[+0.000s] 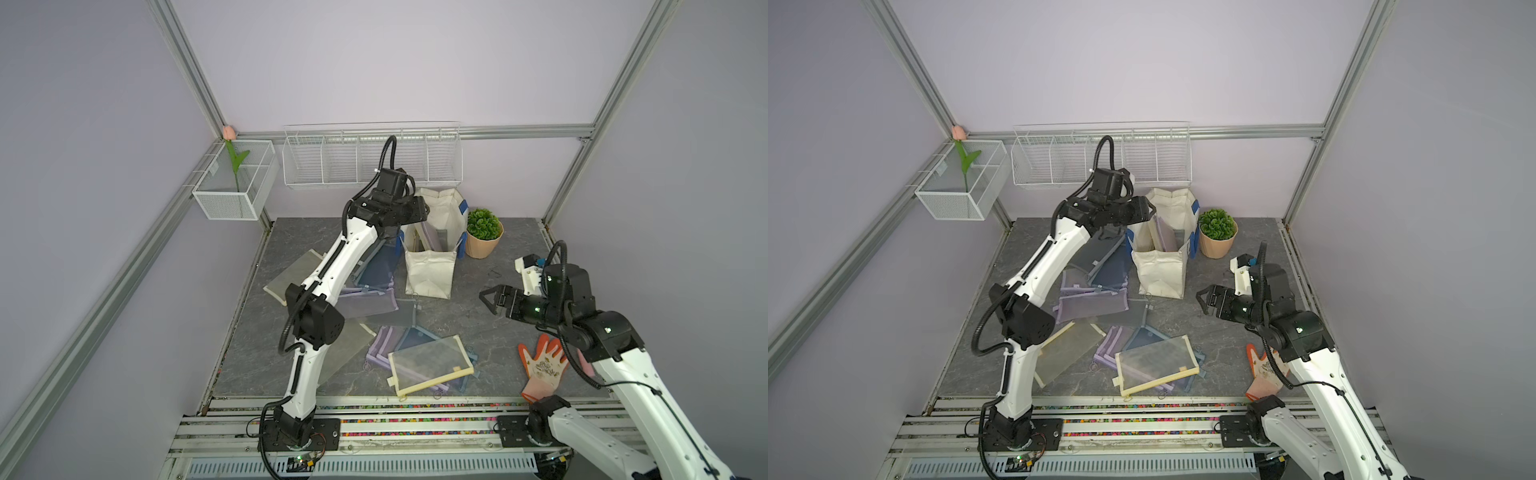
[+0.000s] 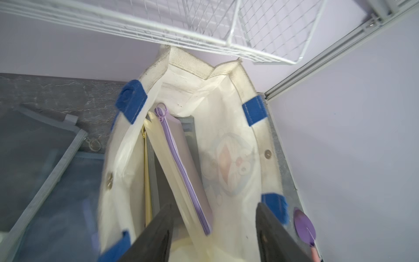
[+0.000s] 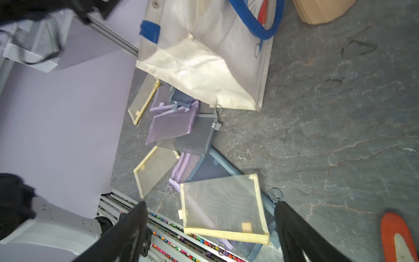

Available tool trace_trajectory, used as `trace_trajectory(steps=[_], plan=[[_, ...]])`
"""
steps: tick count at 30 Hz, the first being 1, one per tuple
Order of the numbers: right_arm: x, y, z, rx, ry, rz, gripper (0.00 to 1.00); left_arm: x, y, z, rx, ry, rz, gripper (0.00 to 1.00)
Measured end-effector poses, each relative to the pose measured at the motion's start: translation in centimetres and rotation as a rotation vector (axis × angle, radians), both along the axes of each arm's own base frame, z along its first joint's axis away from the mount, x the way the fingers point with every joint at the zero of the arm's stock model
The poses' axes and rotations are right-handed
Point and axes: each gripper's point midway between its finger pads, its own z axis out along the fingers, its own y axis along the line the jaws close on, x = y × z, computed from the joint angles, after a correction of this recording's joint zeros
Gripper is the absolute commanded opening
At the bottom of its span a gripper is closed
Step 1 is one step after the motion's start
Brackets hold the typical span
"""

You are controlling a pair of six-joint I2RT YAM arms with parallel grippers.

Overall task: Put the pencil pouch into the canvas bag
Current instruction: Place the pencil pouch in the canvas bag, then adjust the pencil pouches at the pencil pouch.

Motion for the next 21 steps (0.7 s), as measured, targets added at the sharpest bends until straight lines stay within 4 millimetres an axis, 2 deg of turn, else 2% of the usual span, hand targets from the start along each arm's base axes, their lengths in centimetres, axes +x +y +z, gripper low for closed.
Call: trace_trajectory(steps=[2, 4, 6, 7, 8, 10, 12, 16, 18, 21], plan=[[-0.3, 0.0, -1.3, -0.008, 0.035, 0.004, 0.89, -2.7, 1.7, 2.7, 0.005, -0.039, -0.013, 0.63], [-0.6, 0.1, -2.7, -0.016, 0.075, 0.01, 0.89, -6.8, 3.6, 4.7, 0.004, -0.069, -0.037, 0.66], [-0.8, 0.2, -4.0, -0.019, 0.115, 0.018, 0.89, -11.3, 5.2, 4.9, 0.0, -0.066, -0.075, 0.67], [-1.0, 0.4, -4.8, -0.019, 0.143, 0.025, 0.89, -13.6, 5.8, 4.3, -0.001, -0.056, -0.099, 0.67], [-1.3, 0.6, -5.5, -0.017, 0.163, 0.033, 0.89, -15.5, 6.3, 3.2, 0.0, -0.035, -0.123, 0.68], [-2.3, 1.1, -7.2, -0.008, 0.222, 0.058, 0.9, -18.7, 6.9, -0.3, 0.004, 0.03, -0.168, 0.69], [-3.5, 1.8, -8.8, -0.004, 0.279, 0.093, 0.9, -20.7, 7.6, -4.8, 0.022, 0.123, -0.189, 0.71], [-6.8, 3.9, -11.2, -0.006, 0.369, 0.207, 0.9, -23.2, 8.3, -14.0, 0.082, 0.331, -0.201, 0.72], [-8.4, 5.0, -12.1, 0.0, 0.397, 0.26, 0.9, -24.3, 8.7, -16.7, 0.102, 0.401, -0.204, 0.72], [-10.2, 6.7, -13.7, 0.003, 0.429, 0.33, 0.91, -25.0, 8.9, -18.5, 0.102, 0.448, -0.205, 0.72]])
